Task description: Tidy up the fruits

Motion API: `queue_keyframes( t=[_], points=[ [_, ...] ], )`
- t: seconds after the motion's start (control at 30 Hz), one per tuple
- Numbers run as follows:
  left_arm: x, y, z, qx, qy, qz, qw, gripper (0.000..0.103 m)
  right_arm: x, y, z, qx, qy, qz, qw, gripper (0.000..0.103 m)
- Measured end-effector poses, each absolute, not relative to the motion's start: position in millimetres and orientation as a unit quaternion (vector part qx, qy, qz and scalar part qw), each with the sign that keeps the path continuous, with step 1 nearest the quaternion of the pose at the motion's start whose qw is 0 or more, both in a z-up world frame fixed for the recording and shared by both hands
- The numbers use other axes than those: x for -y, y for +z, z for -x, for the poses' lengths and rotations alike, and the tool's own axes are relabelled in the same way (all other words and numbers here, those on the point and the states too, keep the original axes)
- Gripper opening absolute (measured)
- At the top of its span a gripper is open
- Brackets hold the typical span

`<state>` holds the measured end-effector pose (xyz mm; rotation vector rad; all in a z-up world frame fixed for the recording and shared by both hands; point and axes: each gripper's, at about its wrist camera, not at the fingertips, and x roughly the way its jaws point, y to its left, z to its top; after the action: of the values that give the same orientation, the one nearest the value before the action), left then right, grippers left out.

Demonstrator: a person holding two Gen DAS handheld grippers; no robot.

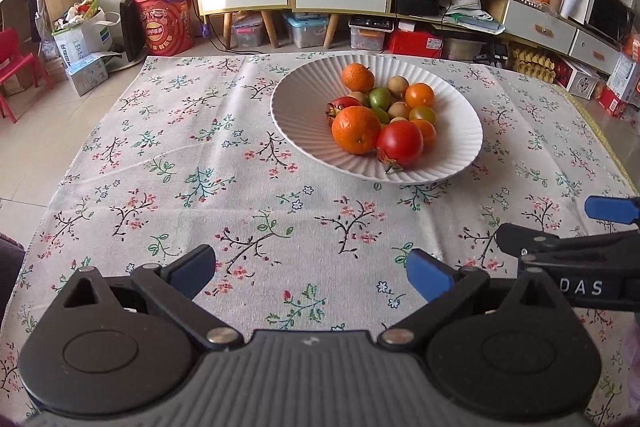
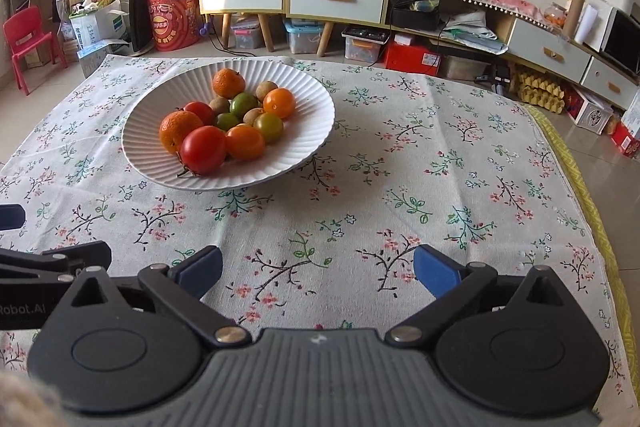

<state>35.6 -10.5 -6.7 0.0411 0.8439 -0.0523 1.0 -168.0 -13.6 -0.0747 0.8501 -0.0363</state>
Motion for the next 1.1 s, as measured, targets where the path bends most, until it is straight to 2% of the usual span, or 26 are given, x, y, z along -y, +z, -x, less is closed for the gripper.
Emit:
queue_keyframes(
  t=[1.1],
  points=[
    [8.3, -4.7, -34.2, -0.408, -0.019, -0.019, 0.913, 0.099, 164.3, -16.5, 1.8, -0.423, -0.019, 0.032, 0.906, 0.103]
  ],
)
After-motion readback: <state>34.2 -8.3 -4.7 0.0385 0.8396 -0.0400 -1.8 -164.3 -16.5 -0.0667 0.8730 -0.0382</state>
